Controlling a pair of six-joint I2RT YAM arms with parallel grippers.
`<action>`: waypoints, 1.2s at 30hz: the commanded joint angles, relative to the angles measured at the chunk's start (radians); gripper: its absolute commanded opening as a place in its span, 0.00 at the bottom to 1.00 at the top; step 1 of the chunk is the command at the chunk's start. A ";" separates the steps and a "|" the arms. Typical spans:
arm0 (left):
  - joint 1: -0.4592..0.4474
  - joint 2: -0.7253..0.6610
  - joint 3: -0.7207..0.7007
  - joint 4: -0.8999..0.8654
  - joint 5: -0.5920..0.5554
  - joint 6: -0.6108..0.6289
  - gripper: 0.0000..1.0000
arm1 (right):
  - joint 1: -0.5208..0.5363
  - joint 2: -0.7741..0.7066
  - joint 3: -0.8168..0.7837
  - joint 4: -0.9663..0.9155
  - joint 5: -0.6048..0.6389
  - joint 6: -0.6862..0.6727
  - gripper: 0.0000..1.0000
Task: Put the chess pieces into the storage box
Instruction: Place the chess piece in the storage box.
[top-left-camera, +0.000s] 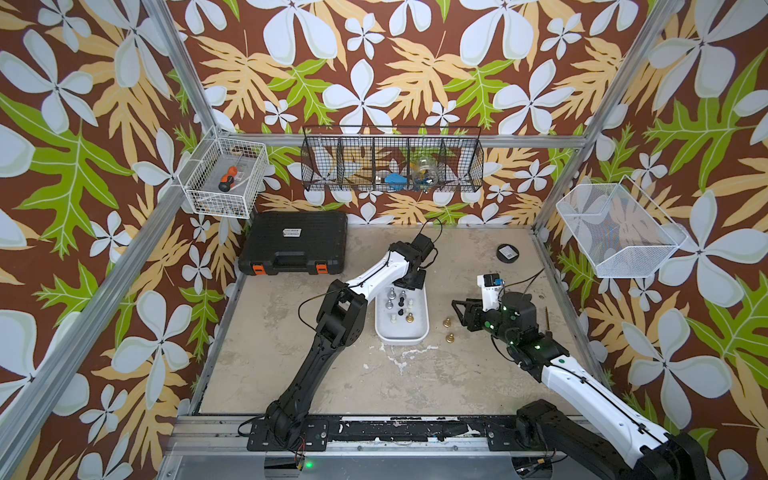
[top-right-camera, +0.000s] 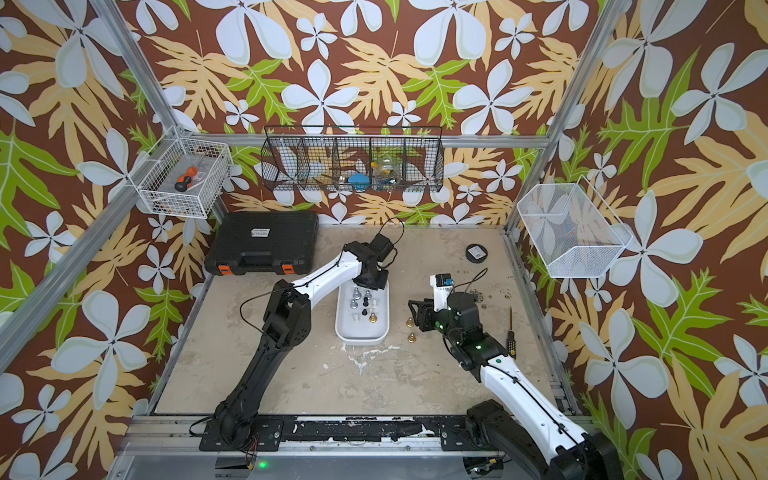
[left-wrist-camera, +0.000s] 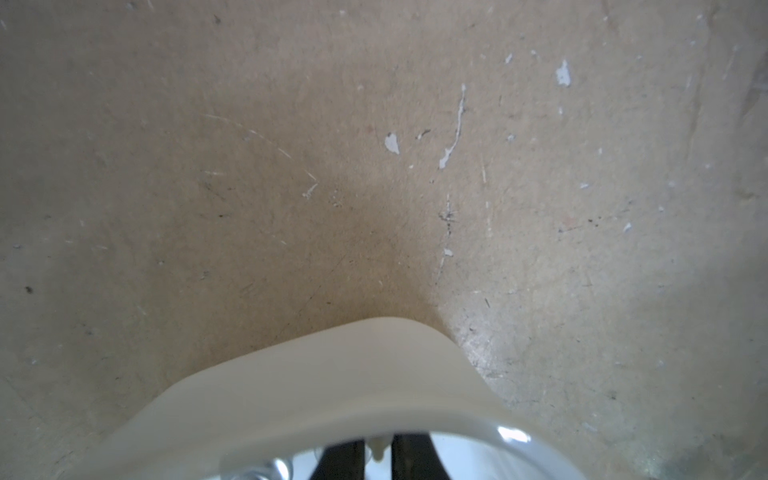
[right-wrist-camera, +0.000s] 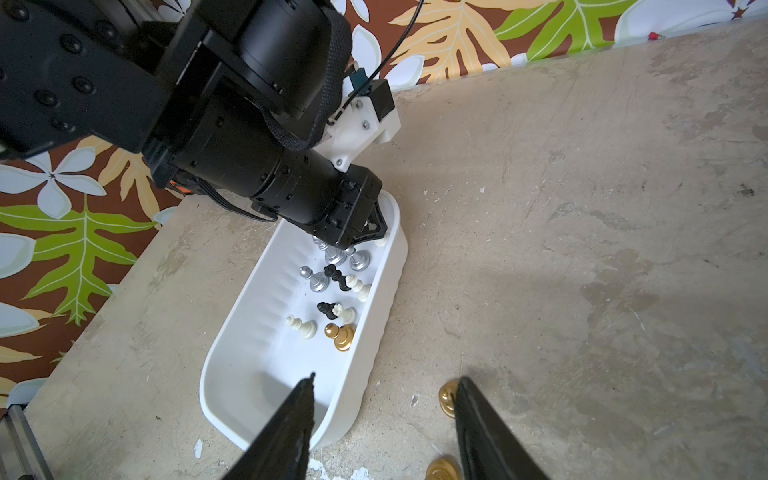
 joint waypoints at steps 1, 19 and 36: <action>0.003 0.009 -0.002 0.002 -0.018 0.005 0.08 | 0.001 -0.001 -0.003 0.025 -0.008 -0.005 0.56; 0.003 0.005 0.006 0.005 -0.032 0.003 0.26 | 0.002 0.002 -0.003 0.025 -0.003 -0.005 0.56; -0.017 -0.338 -0.136 0.126 -0.030 -0.061 0.37 | 0.002 0.252 0.176 -0.262 0.098 -0.016 0.51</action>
